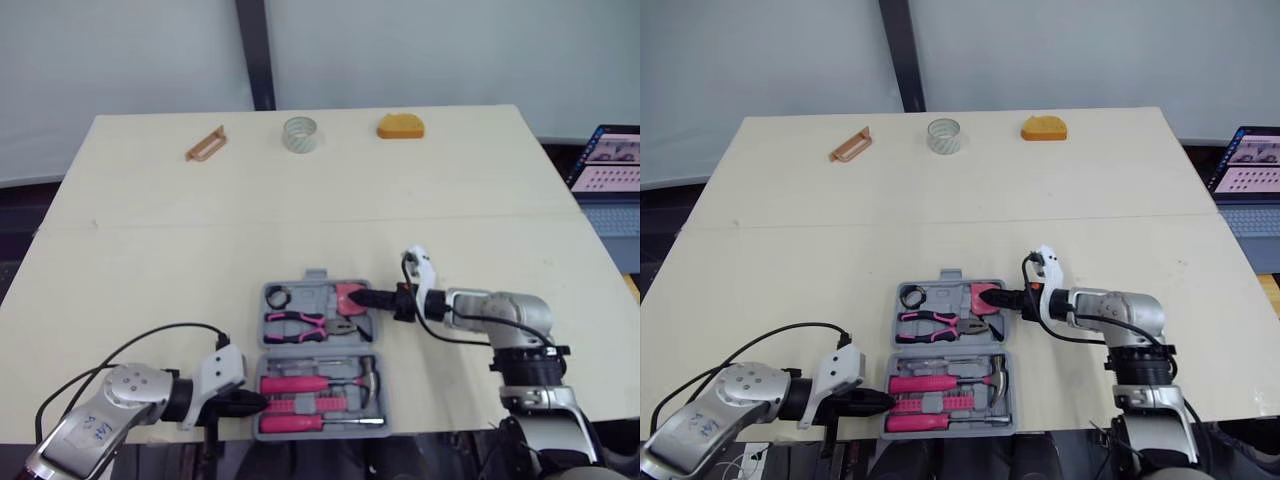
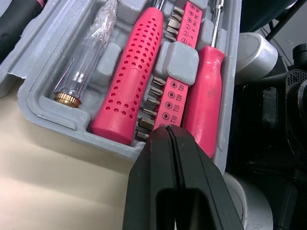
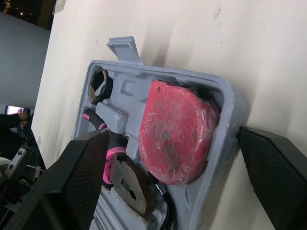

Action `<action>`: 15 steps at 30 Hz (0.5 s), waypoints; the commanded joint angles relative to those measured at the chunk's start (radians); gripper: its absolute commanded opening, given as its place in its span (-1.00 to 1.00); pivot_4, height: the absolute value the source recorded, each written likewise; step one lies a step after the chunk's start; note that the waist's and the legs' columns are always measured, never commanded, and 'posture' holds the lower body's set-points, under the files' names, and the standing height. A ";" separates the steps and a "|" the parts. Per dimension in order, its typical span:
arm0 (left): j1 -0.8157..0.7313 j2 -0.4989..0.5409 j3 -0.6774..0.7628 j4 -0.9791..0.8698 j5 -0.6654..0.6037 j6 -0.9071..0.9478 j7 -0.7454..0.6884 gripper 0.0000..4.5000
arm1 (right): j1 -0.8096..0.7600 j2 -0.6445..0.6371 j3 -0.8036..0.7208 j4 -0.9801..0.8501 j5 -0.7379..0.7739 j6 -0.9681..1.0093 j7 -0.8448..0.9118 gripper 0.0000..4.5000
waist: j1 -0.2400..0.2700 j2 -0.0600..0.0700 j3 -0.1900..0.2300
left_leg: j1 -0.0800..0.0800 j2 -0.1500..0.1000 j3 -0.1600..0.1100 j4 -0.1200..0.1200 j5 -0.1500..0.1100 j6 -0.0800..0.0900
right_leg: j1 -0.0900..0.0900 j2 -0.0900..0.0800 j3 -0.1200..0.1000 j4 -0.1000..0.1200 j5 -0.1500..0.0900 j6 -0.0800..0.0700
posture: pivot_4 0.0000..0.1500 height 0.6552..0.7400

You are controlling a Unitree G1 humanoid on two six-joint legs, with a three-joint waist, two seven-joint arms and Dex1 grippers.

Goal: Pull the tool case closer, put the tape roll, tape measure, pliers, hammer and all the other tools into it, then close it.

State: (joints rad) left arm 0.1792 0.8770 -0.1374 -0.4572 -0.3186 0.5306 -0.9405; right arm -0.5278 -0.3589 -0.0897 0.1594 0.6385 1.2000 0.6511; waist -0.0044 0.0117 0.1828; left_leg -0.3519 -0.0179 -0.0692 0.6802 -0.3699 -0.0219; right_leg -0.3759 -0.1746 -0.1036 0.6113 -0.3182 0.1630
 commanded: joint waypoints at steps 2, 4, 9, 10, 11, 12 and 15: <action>0.020 0.007 -0.017 0.033 0.029 0.005 0.005 -1.00 | 0.005 0.013 -0.021 -0.031 0.041 -0.001 0.024 0.95 | 0.000 0.000 0.000 | 0.000 0.000 0.000 0.000 0.000 0.000 | 0.000 0.000 0.000 0.000 0.000 0.000 | 1.00 1.00; 0.019 0.002 -0.013 0.033 0.025 0.007 0.010 -1.00 | 0.013 0.011 -0.016 -0.053 0.054 0.004 0.039 0.95 | 0.000 0.000 0.000 | 0.000 0.000 0.000 0.000 0.000 0.000 | 0.000 0.000 0.000 0.000 0.000 0.000 | 1.00 1.00; 0.015 -0.001 -0.002 0.030 0.017 0.014 0.015 -1.00 | 0.031 0.003 -0.004 -0.098 0.075 0.004 0.078 0.95 | 0.000 0.000 0.000 | 0.000 0.000 0.000 0.000 0.000 0.000 | 0.000 0.000 0.000 0.000 0.000 0.000 | 1.00 1.00; 0.014 -0.002 0.001 0.031 0.016 0.015 0.017 -1.00 | 0.035 0.000 0.000 -0.106 0.079 0.002 0.086 0.95 | 0.000 0.000 0.000 | 0.000 0.000 0.000 0.000 0.000 0.000 | 0.000 0.000 0.000 0.000 0.000 0.000 | 1.00 1.00; 0.013 -0.003 0.003 0.031 0.015 0.017 0.018 -1.00 | 0.038 -0.002 0.003 -0.112 0.080 0.000 0.093 0.95 | 0.000 0.000 0.000 | 0.000 0.000 0.000 0.000 0.000 0.000 | 0.000 0.000 0.000 0.000 0.000 0.000 | 1.00 1.00; 0.013 -0.004 0.005 0.031 0.014 0.018 0.018 -1.00 | 0.040 -0.003 0.005 -0.116 0.080 -0.002 0.097 0.95 | 0.000 0.000 0.000 | 0.000 0.001 0.000 0.000 0.000 0.000 | 0.000 0.000 0.000 0.000 0.000 0.000 | 1.00 1.00; 0.009 -0.012 0.011 0.030 0.004 0.024 0.021 -1.00 | 0.043 -0.005 0.006 -0.131 0.084 -0.005 0.105 0.95 | -0.001 0.000 0.000 | 0.000 0.001 0.000 -0.001 0.000 0.000 | 0.000 0.001 0.000 0.000 0.000 0.000 | 1.00 1.00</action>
State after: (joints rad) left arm 0.1772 0.8726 -0.1366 -0.4560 -0.3203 0.5343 -0.9404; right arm -0.4872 -0.3714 -0.0920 0.0781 0.6726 1.1973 0.7126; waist -0.0053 0.0118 0.1829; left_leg -0.3518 -0.0166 -0.0692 0.6795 -0.3699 -0.0219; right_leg -0.3762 -0.1734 -0.1036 0.6111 -0.3182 0.1630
